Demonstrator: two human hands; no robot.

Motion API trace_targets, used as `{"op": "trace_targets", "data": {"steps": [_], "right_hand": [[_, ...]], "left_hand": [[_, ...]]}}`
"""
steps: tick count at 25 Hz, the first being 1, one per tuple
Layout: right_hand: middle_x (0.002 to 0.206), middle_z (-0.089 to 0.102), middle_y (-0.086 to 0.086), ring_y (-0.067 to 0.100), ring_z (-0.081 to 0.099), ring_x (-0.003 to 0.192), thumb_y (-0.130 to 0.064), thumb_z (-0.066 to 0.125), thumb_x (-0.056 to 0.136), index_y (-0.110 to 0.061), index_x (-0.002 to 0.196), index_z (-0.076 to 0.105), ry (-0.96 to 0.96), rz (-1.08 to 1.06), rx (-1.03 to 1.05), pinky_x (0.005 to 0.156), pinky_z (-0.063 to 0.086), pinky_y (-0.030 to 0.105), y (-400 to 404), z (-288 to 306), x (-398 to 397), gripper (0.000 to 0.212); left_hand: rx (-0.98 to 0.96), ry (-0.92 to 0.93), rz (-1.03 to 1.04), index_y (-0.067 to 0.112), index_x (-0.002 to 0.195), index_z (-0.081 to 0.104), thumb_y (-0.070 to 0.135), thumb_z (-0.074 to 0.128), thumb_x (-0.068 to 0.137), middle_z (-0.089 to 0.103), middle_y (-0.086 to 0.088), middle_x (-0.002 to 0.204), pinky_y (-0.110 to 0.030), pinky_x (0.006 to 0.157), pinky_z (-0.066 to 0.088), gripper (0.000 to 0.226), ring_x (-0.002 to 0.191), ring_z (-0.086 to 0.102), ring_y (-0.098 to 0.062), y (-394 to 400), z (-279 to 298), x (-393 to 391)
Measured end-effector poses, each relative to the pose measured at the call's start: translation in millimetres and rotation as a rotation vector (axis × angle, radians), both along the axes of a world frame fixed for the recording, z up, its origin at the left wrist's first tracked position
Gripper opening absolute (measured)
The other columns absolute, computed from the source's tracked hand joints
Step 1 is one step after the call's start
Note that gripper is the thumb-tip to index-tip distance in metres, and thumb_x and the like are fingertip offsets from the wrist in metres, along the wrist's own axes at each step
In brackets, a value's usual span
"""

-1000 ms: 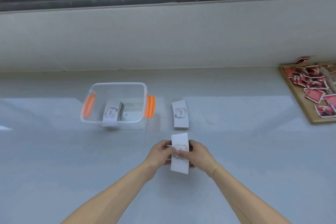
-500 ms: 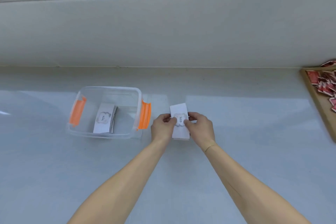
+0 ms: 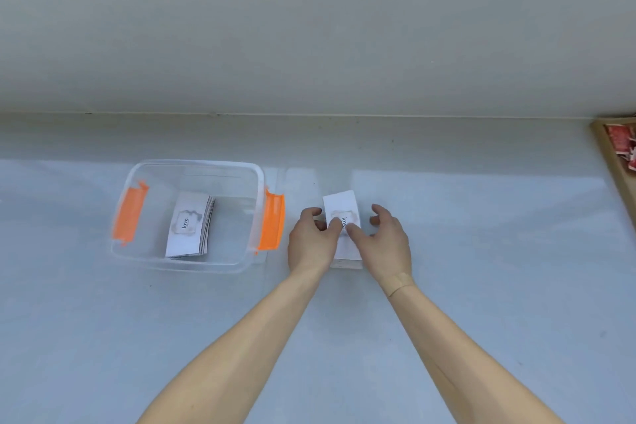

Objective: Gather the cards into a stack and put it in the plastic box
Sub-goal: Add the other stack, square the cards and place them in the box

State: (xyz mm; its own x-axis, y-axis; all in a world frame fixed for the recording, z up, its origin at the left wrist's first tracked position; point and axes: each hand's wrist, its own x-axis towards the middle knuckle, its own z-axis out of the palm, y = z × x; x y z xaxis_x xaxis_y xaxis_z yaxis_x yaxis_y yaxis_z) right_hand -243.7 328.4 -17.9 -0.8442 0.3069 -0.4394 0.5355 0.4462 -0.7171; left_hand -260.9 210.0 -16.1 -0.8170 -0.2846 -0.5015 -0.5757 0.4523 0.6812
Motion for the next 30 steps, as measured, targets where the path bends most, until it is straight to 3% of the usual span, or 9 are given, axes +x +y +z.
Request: {"op": "trace_targets", "data": {"steps": [2, 4, 8, 10, 12, 16, 19, 23, 30], "right_hand": [[0.131, 0.055, 0.003, 0.022, 0.054, 0.117, -0.046, 0.069, 0.08, -0.018, 0.14, 0.04, -0.068, 0.008, 0.004, 0.086, 0.045, 0.035, 0.3, 0.9, -0.1, 0.072], [0.126, 0.059, 0.005, 0.025, 0.056, 0.115, -0.043, 0.07, 0.079, -0.014, 0.138, 0.041, -0.115, 0.03, 0.034, 0.084, 0.048, 0.037, -0.5, 3.5, -4.8, 0.072], [0.114, 0.066, 0.009, 0.029, 0.062, 0.102, -0.028, 0.071, 0.078, -0.008, 0.125, 0.05, -0.168, 0.078, 0.038, 0.074, 0.05, 0.036, -5.9, 7.9, -11.5, 0.055], [0.113, 0.067, 0.01, 0.029, 0.063, 0.099, -0.026, 0.073, 0.078, -0.007, 0.118, 0.056, -0.201, 0.055, -0.033, 0.076, 0.052, 0.036, -5.3, 8.3, -8.9, 0.048], [0.11, 0.068, 0.012, 0.029, 0.065, 0.095, -0.023, 0.073, 0.077, -0.007, 0.107, 0.063, -0.23, 0.06, -0.067, 0.079, 0.055, 0.039, -5.2, 7.7, -2.2, 0.036], [0.117, 0.056, 0.015, 0.028, 0.065, 0.088, -0.018, 0.074, 0.072, -0.01, 0.106, 0.063, -0.24, 0.044, -0.162, 0.077, 0.056, 0.037, -11.6, 14.6, 25.1, 0.037], [0.114, 0.053, 0.009, 0.026, 0.062, 0.091, -0.022, 0.075, 0.071, -0.014, 0.11, 0.056, -0.178, 0.134, -0.061, 0.081, 0.054, 0.04, -19.9, 23.3, 59.0, 0.045], [0.108, 0.06, -0.003, 0.021, 0.059, 0.095, -0.03, 0.067, 0.074, -0.025, 0.112, 0.053, -0.066, 0.33, 0.147, 0.072, 0.047, 0.034, -36.3, 31.7, 107.6, 0.041], [0.111, 0.056, -0.007, 0.023, 0.05, 0.102, -0.015, 0.056, 0.074, -0.031, 0.116, 0.049, 0.155, 0.589, 0.463, 0.077, 0.042, 0.036, -89.1, 35.4, 163.5, 0.045]], "left_hand": [[-0.064, -0.048, -0.032, 0.023, 0.125, 0.051, 0.047, 0.057, 0.083, 0.067, 0.006, 0.105, -0.032, 0.075, 0.046, 0.049, 0.1, 0.062, -0.02, -2.3, -0.9, 1.8], [-0.063, -0.11, -0.055, 0.02, 0.12, 0.056, 0.044, 0.056, 0.083, 0.067, 0.004, 0.108, -0.031, 0.074, 0.045, 0.044, 0.1, 0.062, -0.022, -0.6, -0.2, 2.8], [-0.051, -0.154, -0.095, 0.017, 0.074, 0.066, 0.024, 0.058, 0.082, 0.068, -0.009, 0.077, -0.03, 0.057, 0.042, 0.014, 0.067, 0.058, -0.025, 2.0, 10.5, 1.5], [0.031, -0.191, -0.067, 0.014, 0.063, 0.063, 0.017, 0.058, 0.08, 0.07, -0.013, 0.073, -0.036, 0.066, 0.054, 0.018, 0.072, 0.066, -0.032, -1.0, 14.8, 3.2], [0.151, -0.224, -0.023, 0.007, 0.076, 0.07, 0.011, 0.056, 0.079, 0.075, -0.017, 0.087, -0.036, 0.073, 0.057, 0.015, 0.079, 0.07, -0.031, -6.2, 17.9, 12.5], [0.314, -0.266, -0.026, 0.011, 0.085, 0.07, 0.004, 0.052, 0.083, 0.072, -0.013, 0.085, -0.026, 0.057, 0.044, 0.02, 0.069, 0.063, -0.026, -14.7, 21.0, 46.4], [0.304, -0.266, -0.122, 0.013, 0.08, 0.065, 0.007, 0.057, 0.085, 0.062, -0.009, 0.078, -0.028, 0.057, 0.038, 0.012, 0.069, 0.053, -0.023, -29.7, 24.9, 77.8], [0.245, -0.268, -0.248, 0.011, 0.082, 0.064, 0.016, 0.061, 0.084, 0.059, -0.01, 0.072, -0.03, 0.059, 0.04, 0.006, 0.066, 0.053, -0.022, -63.7, 21.8, 123.1], [0.061, -0.126, -0.318, 0.025, 0.122, 0.057, 0.028, 0.071, 0.078, 0.065, 0.004, 0.101, -0.022, 0.067, 0.049, 0.046, 0.087, 0.062, -0.013, -143.3, 12.3, 175.4]]}}
